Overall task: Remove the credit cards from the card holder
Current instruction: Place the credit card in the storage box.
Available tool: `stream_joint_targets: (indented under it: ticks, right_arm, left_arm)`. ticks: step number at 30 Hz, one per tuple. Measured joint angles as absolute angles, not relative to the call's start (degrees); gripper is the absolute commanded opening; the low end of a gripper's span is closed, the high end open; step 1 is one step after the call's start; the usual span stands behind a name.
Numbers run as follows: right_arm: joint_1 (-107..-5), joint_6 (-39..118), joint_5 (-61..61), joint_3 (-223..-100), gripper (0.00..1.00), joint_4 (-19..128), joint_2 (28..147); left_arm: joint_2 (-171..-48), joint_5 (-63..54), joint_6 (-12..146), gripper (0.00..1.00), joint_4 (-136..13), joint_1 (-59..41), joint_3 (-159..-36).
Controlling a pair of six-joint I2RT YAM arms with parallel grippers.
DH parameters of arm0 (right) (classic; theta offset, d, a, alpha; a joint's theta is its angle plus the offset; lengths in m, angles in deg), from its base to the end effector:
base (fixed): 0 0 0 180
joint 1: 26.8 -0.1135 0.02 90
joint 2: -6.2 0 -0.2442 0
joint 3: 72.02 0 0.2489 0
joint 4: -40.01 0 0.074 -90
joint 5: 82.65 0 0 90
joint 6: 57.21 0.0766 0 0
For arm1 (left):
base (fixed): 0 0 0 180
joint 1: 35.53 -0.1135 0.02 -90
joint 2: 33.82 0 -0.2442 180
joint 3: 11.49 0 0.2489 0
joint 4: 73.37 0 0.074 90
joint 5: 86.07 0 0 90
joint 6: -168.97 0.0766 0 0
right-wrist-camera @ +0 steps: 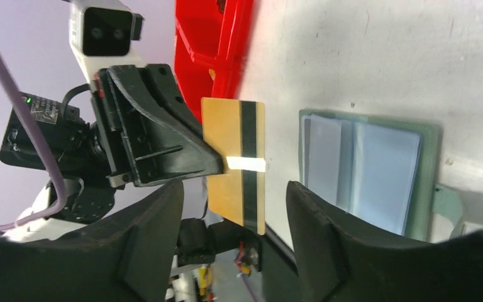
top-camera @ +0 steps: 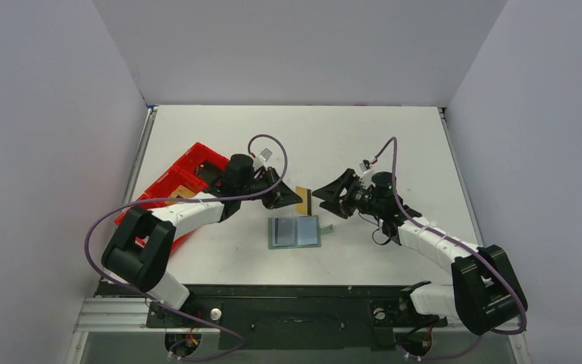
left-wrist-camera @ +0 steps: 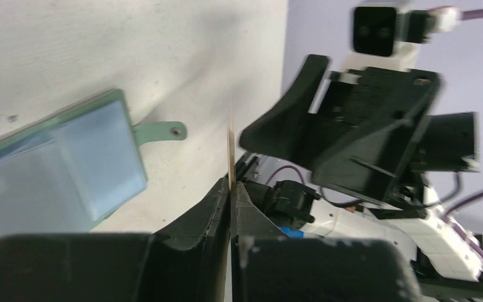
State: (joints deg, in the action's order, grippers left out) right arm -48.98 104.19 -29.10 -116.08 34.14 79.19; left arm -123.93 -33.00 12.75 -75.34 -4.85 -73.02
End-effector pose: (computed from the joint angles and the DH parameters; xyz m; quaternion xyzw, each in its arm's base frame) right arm 0.2525 0.1521 0.1735 0.1731 0.7922 0.5604 0.1685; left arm 0.2861 -0.2232 0.1781 -0.0878 0.8193 -0.5517 0.1289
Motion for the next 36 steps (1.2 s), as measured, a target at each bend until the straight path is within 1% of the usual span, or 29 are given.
stream_joint_targets:
  ticks: [2, 4, 11, 16, 21, 26, 30, 36]
  right_arm:
    - [-49.02, 101.72, -27.74, -117.91, 0.66, 38.19, 77.77]
    - [-49.02, 98.76, -25.88, -120.17, 0.67, 42.6, 76.29]
    - [-49.02, 90.26, -19.68, -125.13, 0.67, 55.1, 73.8]
    - [-49.02, 87.11, -16.83, -125.13, 0.67, 60.57, 73.69]
    - [-49.02, 85.13, -15.68, -125.13, 0.67, 62.6, 73.69]
    - [-49.26, 83.49, -15.54, -125.15, 0.67, 63.65, 74.01]
    - [-49.35, 82.55, -15.57, -125.19, 0.67, 64.3, 75.04]
    - [-49.35, 81.56, -15.59, -125.21, 0.67, 64.81, 75.57]
  left_arm:
    - [-123.3, -31.47, 14.28, 0.0, -72.28, -4.9, -73.02]
    - [-121.53, -29.48, 16.16, 0.0, -68.3, -5.14, -73.02]
    - [-110.36, -22.42, 23.11, 0.0, -54.05, -9.73, -73.04]
    - [-101.37, -15.25, 29.67, 0.0, -39.93, -18.03, -73.74]
    - [-96.22, -6.64, 36.71, 0.0, -26.56, -30.21, -77.21]
    - [-96.15, 0.71, 40.86, 0.0, -20.48, -37.81, -78.89]
    - [-98.64, 5.39, 42.17, 0.0, -18.84, -40.15, -79.09]
    - [-105.92, 9.71, 43.07, 0.0, -18.91, -43.02, -81.93]
